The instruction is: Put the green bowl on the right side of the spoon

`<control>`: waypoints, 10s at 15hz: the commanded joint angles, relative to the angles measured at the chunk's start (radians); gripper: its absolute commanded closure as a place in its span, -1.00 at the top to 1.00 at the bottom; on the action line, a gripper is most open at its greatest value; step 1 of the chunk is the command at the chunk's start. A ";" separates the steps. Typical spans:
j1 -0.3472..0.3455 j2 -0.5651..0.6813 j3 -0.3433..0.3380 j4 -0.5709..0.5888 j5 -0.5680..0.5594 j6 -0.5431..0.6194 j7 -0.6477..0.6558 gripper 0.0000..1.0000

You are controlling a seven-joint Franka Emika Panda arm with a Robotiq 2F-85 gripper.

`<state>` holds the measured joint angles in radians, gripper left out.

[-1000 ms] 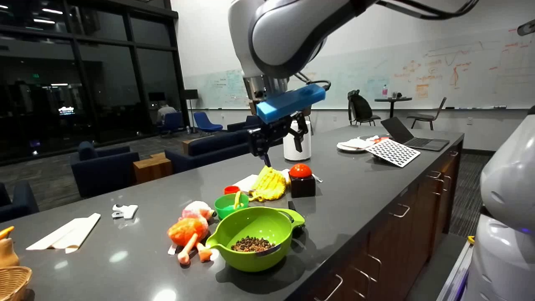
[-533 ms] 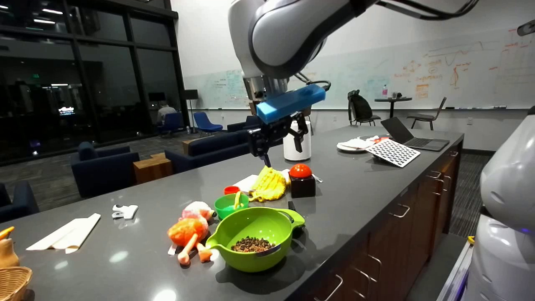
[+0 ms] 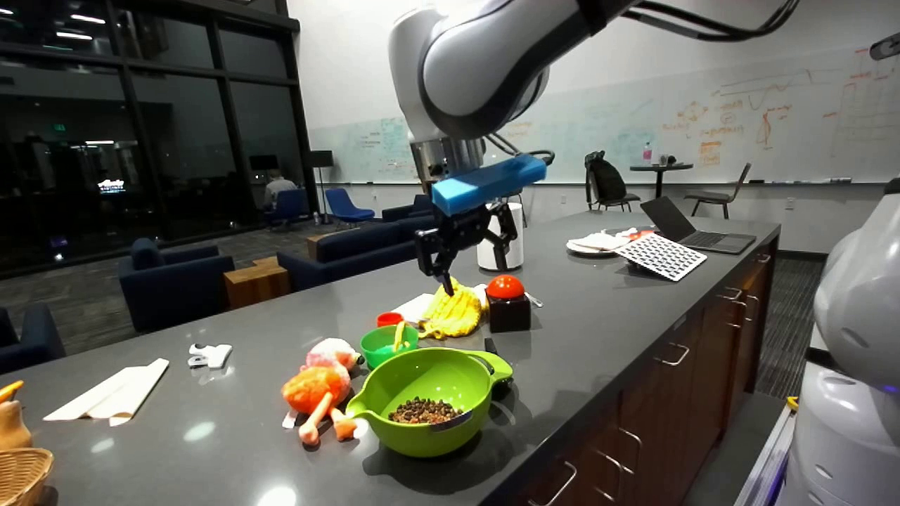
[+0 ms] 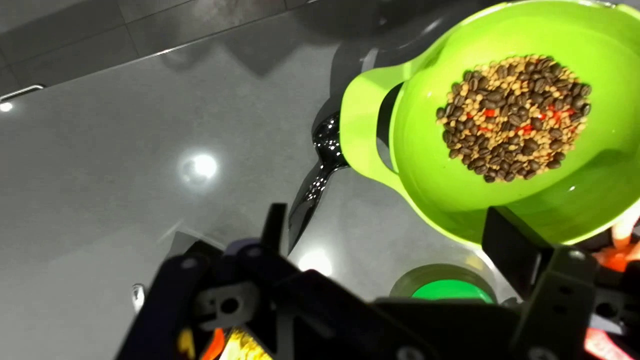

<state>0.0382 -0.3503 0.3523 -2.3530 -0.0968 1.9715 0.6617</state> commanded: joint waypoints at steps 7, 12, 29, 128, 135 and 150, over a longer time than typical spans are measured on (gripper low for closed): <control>0.093 0.194 -0.127 -0.024 0.183 0.179 -0.397 1.00; 0.113 0.276 -0.134 0.026 0.159 0.189 -0.564 1.00; 0.134 0.397 -0.136 0.137 0.015 0.147 -0.670 1.00; -0.338 0.111 -0.773 -0.431 0.557 0.514 -0.816 -0.26; -0.353 0.056 -0.730 -0.440 0.488 0.508 -0.774 0.60; -0.267 -0.266 -0.404 -0.236 -0.006 0.024 -0.453 1.00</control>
<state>-0.3275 -0.5862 -0.0934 -2.6266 -0.1460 2.0182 0.2372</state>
